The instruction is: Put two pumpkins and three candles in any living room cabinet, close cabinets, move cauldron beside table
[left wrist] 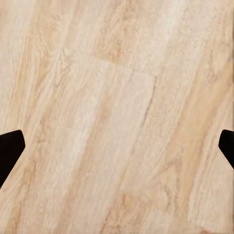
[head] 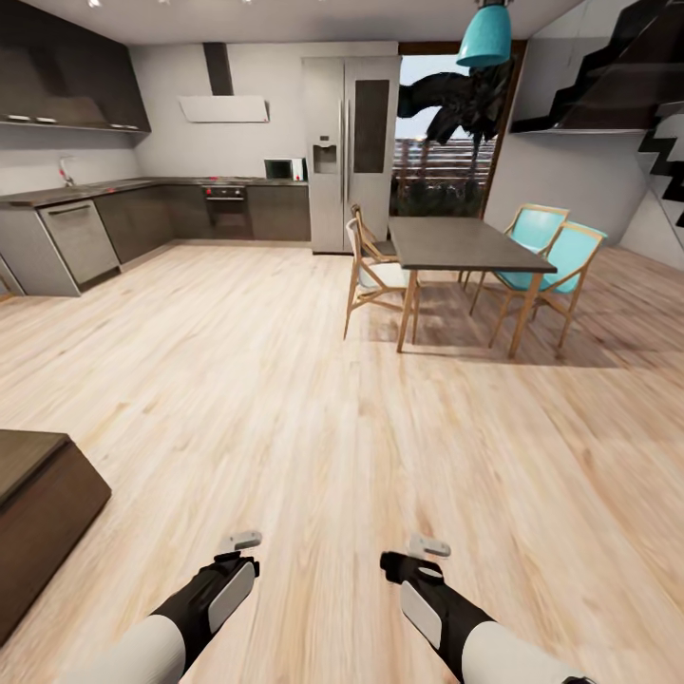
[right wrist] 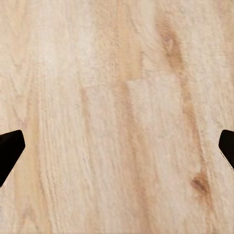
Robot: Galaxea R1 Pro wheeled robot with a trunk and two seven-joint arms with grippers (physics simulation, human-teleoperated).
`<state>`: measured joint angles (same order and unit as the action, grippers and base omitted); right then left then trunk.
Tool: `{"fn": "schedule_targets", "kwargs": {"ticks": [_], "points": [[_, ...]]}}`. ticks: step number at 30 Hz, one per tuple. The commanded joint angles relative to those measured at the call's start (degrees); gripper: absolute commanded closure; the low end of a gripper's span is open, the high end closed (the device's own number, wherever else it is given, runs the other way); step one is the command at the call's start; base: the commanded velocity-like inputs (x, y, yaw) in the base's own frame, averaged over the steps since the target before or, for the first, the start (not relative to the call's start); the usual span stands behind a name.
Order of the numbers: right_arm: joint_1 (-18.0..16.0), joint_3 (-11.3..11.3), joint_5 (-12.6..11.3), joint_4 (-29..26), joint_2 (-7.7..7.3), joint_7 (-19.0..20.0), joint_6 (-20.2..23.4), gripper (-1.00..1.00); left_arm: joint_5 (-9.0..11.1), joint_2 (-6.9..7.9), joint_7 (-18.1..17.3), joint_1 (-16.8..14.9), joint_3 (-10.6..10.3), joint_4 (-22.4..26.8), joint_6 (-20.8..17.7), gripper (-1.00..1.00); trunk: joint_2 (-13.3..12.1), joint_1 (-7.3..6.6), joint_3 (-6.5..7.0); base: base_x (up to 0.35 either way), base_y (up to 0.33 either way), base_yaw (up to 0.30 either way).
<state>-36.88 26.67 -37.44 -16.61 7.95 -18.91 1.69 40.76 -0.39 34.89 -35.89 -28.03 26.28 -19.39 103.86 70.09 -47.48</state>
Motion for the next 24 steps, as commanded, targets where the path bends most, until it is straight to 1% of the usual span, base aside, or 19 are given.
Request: {"fn": "schedule_targets", "kwargs": {"ticks": [1,7,12,19,24], "points": [[0.0,0.5,-0.3,-0.1,-0.04,-0.4,0.0,-1.0,0.4,0.05,0.4,-0.1,-0.5,0.1,-0.2,-1.0,0.0,0.03,-0.05,0.323,0.0,0.0],[0.0,0.5,-0.3,-0.1,-0.04,-0.4,-0.3,-1.0,0.4,0.02,0.4,-0.1,-0.5,0.1,-0.2,-1.0,0.0,0.03,-0.05,0.321,-0.021,0.023],[0.0,0.5,-0.3,-0.1,0.14,-0.4,-0.3,-1.0,0.4,0.02,0.4,-0.1,-0.5,0.1,-0.2,-1.0,0.0,0.03,-0.05,0.286,-0.137,0.13],[0.0,0.5,-0.2,-0.1,0.47,-0.4,-0.2,-1.0,0.4,-0.02,0.4,-0.1,-0.5,0.1,-0.2,-1.0,0.0,0.03,-0.05,0.252,-0.205,0.257],[0.0,0.6,-0.2,-0.1,0.56,-0.4,-0.1,-1.0,0.4,0.03,0.5,-0.1,-0.5,0.1,-0.2,-1.0,0.0,0.03,-0.05,0.188,-0.18,0.28]]}}
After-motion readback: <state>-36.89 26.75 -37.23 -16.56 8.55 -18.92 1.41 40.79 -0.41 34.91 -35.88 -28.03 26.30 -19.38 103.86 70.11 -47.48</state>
